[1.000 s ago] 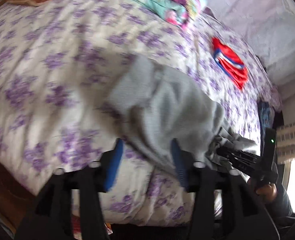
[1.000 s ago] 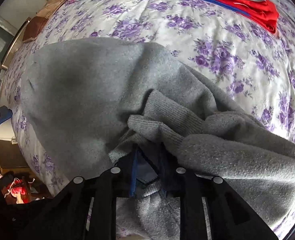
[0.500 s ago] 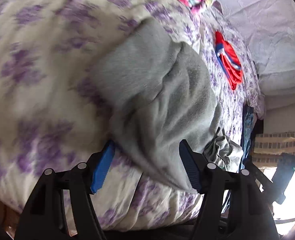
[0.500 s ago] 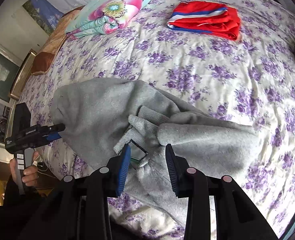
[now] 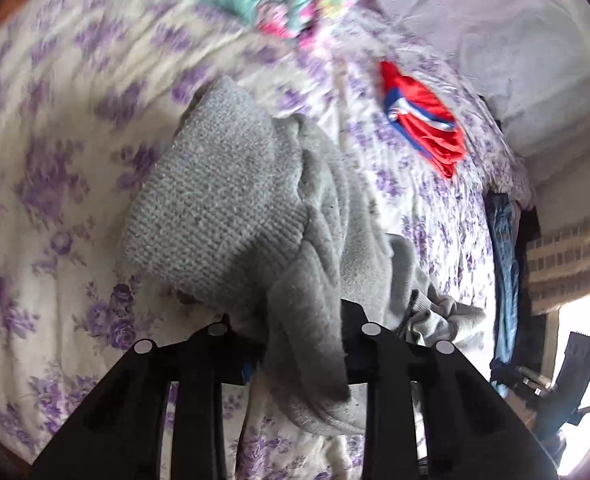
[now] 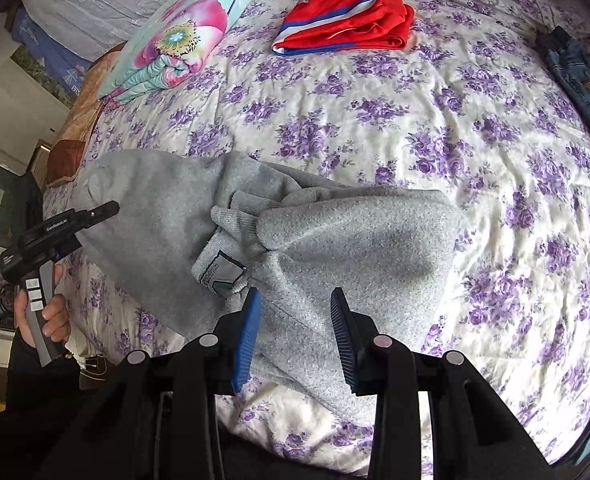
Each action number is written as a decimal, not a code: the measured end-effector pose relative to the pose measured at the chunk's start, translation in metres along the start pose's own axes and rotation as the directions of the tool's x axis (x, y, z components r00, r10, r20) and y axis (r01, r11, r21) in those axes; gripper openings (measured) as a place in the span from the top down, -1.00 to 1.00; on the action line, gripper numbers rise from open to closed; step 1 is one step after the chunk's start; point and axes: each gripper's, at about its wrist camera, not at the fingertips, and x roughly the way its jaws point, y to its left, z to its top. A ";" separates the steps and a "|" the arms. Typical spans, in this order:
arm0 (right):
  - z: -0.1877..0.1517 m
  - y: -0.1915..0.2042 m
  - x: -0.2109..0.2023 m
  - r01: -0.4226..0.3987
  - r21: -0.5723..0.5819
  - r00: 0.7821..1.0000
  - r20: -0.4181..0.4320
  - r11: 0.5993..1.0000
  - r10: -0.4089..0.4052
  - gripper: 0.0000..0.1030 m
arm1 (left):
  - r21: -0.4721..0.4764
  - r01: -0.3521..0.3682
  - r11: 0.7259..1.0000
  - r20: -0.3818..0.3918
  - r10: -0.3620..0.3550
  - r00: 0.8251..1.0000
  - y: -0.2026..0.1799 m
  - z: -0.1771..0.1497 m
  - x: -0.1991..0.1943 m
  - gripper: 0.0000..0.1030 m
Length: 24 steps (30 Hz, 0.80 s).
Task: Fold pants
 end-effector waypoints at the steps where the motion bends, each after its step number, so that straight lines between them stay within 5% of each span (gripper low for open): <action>1: 0.002 0.003 0.002 -0.009 -0.011 1.000 -0.003 1.000 0.009 0.30 | 0.041 -0.015 0.999 0.026 0.014 1.000 -0.011 -0.004 -0.007 0.49; 7: 0.029 0.054 0.029 -0.088 -0.185 0.996 0.004 0.979 0.090 0.30 | 0.171 -0.093 0.981 0.106 0.075 0.991 -0.050 -0.018 -0.028 0.49; 10: 0.044 0.080 0.061 -0.097 -0.259 0.995 -0.024 0.961 0.094 0.64 | 0.205 -0.112 0.972 0.124 0.088 0.988 -0.059 -0.022 -0.031 0.49; 14: 0.049 0.097 0.101 -0.078 -0.293 0.996 -0.074 0.953 0.058 0.85 | 0.217 -0.120 0.969 0.129 0.093 0.987 -0.065 -0.022 -0.033 0.49; 21: 0.049 0.093 0.157 -0.062 -0.256 0.985 -0.172 0.965 0.018 0.92 | 0.269 -0.133 0.954 0.118 0.104 0.987 -0.079 -0.031 -0.026 0.51; 24: 0.058 0.085 0.128 -0.153 -0.190 0.978 -0.172 0.970 0.121 0.89 | 0.300 -0.154 0.941 0.121 0.123 0.985 -0.089 -0.034 -0.022 0.52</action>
